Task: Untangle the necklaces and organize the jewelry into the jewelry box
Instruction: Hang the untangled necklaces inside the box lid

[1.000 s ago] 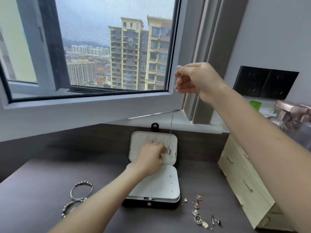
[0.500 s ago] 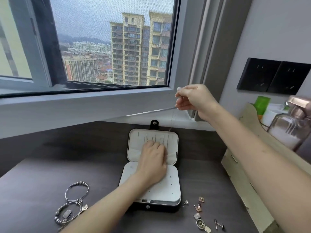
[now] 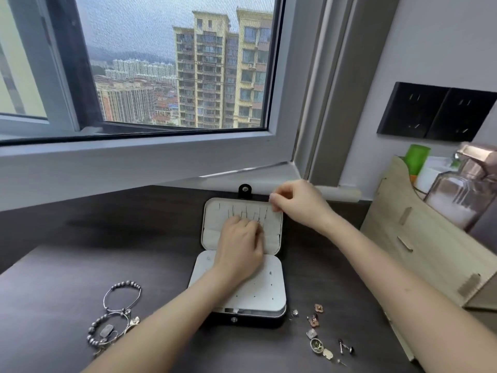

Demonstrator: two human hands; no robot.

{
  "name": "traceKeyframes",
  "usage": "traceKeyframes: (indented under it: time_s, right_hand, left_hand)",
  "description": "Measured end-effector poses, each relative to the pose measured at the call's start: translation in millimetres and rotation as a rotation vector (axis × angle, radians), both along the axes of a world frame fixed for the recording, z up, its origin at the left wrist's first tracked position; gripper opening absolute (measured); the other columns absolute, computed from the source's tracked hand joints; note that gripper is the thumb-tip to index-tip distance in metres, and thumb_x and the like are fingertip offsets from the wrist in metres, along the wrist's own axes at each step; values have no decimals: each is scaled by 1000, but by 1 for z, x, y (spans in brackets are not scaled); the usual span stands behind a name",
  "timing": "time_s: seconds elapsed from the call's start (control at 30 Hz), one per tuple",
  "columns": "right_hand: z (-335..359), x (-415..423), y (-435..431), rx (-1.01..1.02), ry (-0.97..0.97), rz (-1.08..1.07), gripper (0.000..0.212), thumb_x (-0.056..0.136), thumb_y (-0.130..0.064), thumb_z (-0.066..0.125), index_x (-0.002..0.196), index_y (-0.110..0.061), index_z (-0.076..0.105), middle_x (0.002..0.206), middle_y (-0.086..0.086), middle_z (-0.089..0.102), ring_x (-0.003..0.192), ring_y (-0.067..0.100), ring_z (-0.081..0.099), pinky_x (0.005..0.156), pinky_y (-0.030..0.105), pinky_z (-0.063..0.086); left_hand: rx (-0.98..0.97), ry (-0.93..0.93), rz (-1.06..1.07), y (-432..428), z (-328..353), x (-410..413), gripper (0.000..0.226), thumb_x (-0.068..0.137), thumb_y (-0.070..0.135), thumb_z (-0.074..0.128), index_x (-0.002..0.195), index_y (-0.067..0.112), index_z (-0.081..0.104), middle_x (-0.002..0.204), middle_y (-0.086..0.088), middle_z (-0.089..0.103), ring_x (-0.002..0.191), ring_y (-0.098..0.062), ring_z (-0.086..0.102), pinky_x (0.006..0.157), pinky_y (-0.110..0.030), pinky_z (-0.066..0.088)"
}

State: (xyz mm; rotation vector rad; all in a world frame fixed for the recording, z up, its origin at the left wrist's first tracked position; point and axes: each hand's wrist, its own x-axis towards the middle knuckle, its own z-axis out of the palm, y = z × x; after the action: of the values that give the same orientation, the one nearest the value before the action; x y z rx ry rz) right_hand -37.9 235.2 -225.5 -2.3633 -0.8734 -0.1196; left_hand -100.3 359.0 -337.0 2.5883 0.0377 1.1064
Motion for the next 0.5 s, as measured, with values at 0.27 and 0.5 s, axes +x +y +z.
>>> traceKeyframes:
  time_s: [0.27, 0.5]
  right_hand:
    - [-28, -1, -1, 15, -111, 4, 18, 90, -29, 58, 86, -22, 73, 90, -5, 68, 88, 16, 56, 75, 30, 42]
    - [-42, 0, -2, 301, -93, -222, 15, 83, -28, 69, 81, -14, 75, 81, -2, 72, 81, 15, 64, 71, 27, 44]
  left_hand:
    - [-175, -77, 16, -3, 27, 16, 13, 85, 14, 58, 86, 9, 69, 76, -9, 66, 72, -30, 58, 64, -30, 34]
    - [-258, -53, 111, -7, 29, 23, 20, 89, 21, 58, 81, 8, 71, 80, -9, 69, 80, -31, 59, 67, -37, 42]
